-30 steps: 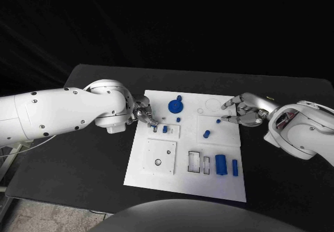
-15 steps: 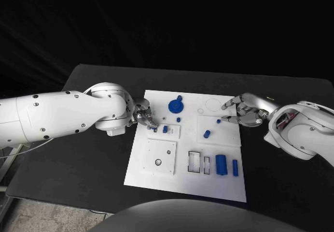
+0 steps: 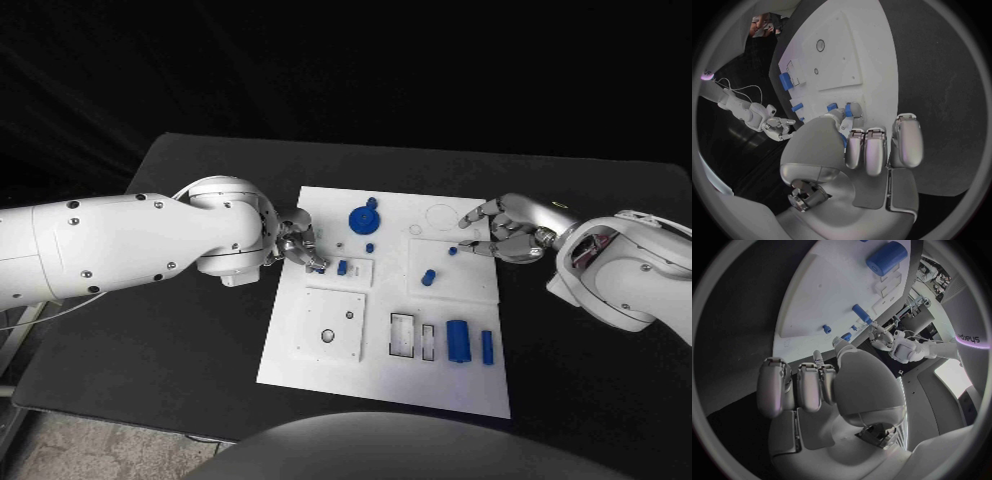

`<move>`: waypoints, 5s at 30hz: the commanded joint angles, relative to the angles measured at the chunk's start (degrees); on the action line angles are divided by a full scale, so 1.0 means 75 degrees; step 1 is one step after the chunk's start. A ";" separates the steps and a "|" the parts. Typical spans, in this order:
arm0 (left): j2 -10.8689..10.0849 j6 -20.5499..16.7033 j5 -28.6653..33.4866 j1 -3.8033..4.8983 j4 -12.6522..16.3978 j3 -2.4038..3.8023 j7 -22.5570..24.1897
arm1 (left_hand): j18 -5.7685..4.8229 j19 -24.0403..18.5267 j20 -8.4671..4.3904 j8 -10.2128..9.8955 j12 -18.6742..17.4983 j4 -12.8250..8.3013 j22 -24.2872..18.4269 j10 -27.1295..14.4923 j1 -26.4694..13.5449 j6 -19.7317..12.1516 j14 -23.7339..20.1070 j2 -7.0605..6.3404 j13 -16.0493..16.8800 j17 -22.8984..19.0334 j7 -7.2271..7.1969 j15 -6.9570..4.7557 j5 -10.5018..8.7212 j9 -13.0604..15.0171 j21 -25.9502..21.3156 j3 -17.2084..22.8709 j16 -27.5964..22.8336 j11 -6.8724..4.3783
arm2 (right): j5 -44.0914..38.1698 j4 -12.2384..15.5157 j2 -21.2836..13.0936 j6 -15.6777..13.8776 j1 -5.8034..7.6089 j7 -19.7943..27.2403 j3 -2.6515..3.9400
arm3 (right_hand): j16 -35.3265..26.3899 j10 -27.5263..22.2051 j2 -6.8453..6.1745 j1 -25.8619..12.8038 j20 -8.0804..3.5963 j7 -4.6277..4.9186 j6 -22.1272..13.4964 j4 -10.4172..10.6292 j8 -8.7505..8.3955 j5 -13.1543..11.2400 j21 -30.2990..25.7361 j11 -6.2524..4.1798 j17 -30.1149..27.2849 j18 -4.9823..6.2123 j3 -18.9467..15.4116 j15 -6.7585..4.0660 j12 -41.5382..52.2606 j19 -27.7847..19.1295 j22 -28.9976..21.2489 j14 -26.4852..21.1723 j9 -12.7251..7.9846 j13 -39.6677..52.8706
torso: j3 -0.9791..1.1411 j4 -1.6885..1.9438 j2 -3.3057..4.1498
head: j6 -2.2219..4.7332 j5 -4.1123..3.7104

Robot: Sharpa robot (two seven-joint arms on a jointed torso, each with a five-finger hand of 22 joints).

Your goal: Assemble the parts on the task board

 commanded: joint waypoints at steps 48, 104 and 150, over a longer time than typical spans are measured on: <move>0.0006 -0.0304 0.0052 -0.0039 -0.0147 -0.0030 0.0067 | -0.0057 -0.0068 0.0122 -0.0074 -0.0028 0.0644 0.0687 0.0799 -0.2146 0.0223 0.0814 0.0774 0.2009 0.2013 0.0093 0.0099 -0.2620 0.0262 -0.0173 -0.1693 0.0018 0.0086 | -0.0013 -0.0025 0.0007 -0.0002 -0.0035 0.0006 0.0000 | -0.0054 0.0173 0.0101 0.0194 0.0049 0.0018 0.0085 -0.0345 -0.0047 0.0922 -0.0120 0.0074 0.0697 0.0049 0.0345 0.0034 -0.0071 0.0054 0.1242 0.0540 -0.0197 0.1326 | -0.0003 0.0004 0.0005 | 0.0001 -0.0012; 0.1173 -0.1999 -0.4894 -0.0517 -0.1339 0.0222 0.5107 | -0.0473 0.1003 0.0619 -0.1984 -0.7329 0.0546 0.1929 -0.5191 0.2063 -0.1078 -0.0945 -0.0641 -0.3728 -0.1077 0.0625 0.0586 -0.1966 -0.3580 0.1055 -0.1367 -0.1474 0.0727 | 0.0164 -0.0040 -0.0045 -0.0609 -0.0009 0.0513 0.0003 | 0.0005 0.0181 0.0081 0.0094 0.0057 0.0034 0.0293 -0.0303 0.0027 0.0953 -0.0013 0.0089 0.0751 0.0023 0.0411 0.0046 -0.0070 0.0113 0.1297 0.0557 -0.0221 0.1315 | -0.0031 -0.0015 0.0086 | 0.0001 -0.0078; 0.1438 -0.1775 -0.4748 -0.0717 -0.1663 0.0228 0.4776 | -0.0415 0.0819 0.0608 -0.2100 -0.7738 0.0465 0.1853 -0.4806 0.2403 -0.0523 -0.1346 -0.0682 -0.4303 -0.1833 0.0640 0.0603 -0.1161 -0.4152 0.0858 -0.0121 -0.1696 0.0716 | 0.0162 -0.0026 -0.0058 -0.0469 -0.0015 0.0420 0.0003 | -0.0015 0.0143 0.0032 0.0176 0.0060 0.0046 0.0324 -0.0417 -0.0020 0.1311 -0.0064 0.0092 0.0722 0.0032 0.0621 0.0048 -0.0128 0.0105 0.1296 0.0549 -0.0306 0.1262 | -0.0032 -0.0018 0.0083 | 0.0001 -0.0099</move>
